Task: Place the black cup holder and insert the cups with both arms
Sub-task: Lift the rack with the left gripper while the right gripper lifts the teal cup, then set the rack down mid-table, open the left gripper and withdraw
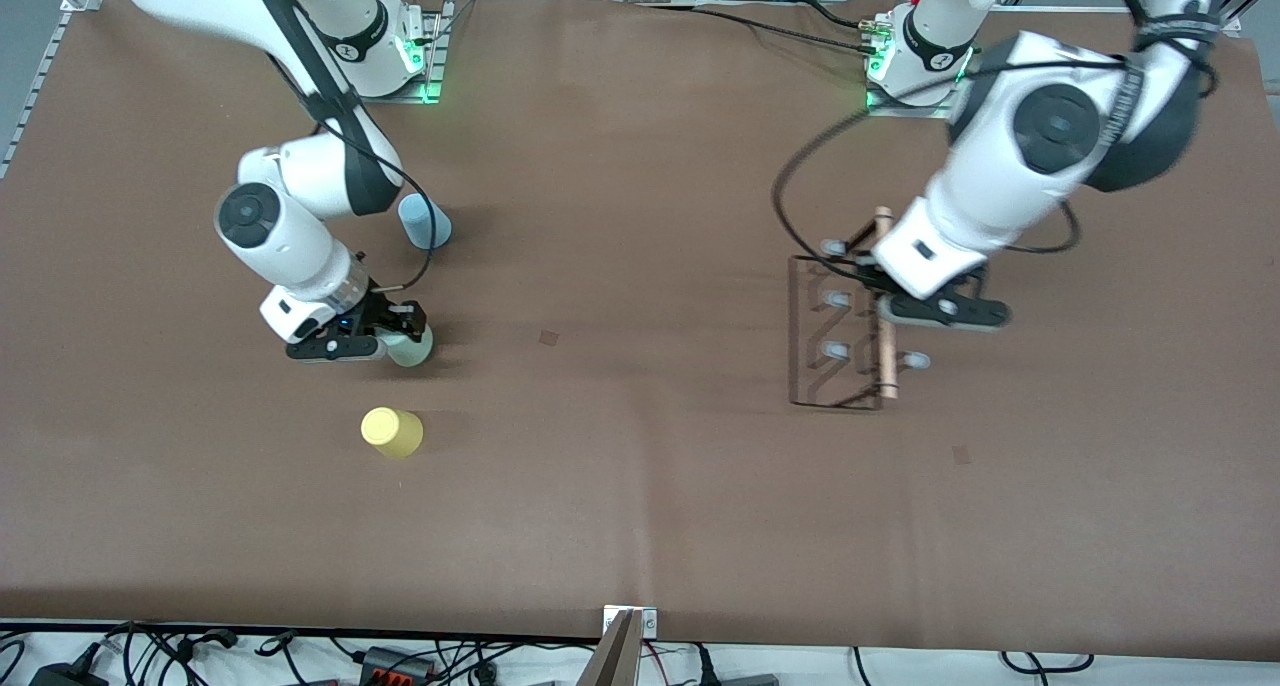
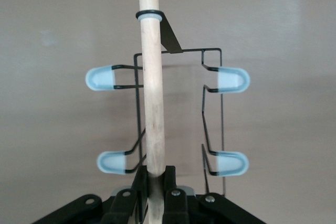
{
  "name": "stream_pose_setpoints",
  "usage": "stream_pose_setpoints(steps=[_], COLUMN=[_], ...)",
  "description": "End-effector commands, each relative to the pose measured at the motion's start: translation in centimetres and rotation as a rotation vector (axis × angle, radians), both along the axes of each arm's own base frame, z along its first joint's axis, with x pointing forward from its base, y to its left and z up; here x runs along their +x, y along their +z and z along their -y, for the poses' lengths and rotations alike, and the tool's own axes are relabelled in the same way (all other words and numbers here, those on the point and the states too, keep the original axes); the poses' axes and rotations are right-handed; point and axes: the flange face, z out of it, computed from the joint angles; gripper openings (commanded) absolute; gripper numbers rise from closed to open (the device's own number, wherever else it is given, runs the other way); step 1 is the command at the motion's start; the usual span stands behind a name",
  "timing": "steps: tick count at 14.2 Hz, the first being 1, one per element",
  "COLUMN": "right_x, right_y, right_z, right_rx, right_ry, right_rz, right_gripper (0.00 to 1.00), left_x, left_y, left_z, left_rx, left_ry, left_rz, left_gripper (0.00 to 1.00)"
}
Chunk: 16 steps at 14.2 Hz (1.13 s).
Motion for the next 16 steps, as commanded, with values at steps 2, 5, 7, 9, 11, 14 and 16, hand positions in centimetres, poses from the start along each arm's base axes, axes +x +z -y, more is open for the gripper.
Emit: stream_pose_setpoints(steps=[2,5,7,9,11,14,16], right_x=[-0.4,-1.3,-1.9,-2.2,-2.6,-2.9,-3.2], right_y=[7.9,11.4,12.5,12.5,12.1,11.5,11.8], right_z=[1.9,2.4,2.9,3.0,3.0,2.3,2.1], right_rx=[-0.028,-0.043,-0.050,-0.052,-0.053,-0.056,-0.047], right_ry=[0.040,0.054,0.051,0.084,0.096,0.089,0.085], right_rz=[-0.032,-0.072,-0.092,-0.117,-0.143,-0.163,-0.182], right_gripper=[0.01,0.01,0.01,0.01,0.01,0.01,0.01], left_x=[-1.3,-2.7,-3.6,-4.4,-6.0,-5.8,-5.6], left_y=[-0.9,-3.5,-5.4,-6.6,-8.4,-8.2,-7.8], left_z=[7.7,12.7,14.9,16.4,18.8,18.6,18.3], left_rx=[-0.074,-0.127,-0.127,-0.089,-0.039,-0.005,-0.004], left_ry=[0.001,0.023,0.020,0.014,0.056,0.053,0.057], left_rz=[0.040,0.040,0.032,0.059,0.072,0.119,0.127], left_gripper=[0.16,0.17,0.18,0.18,0.18,0.18,0.20])
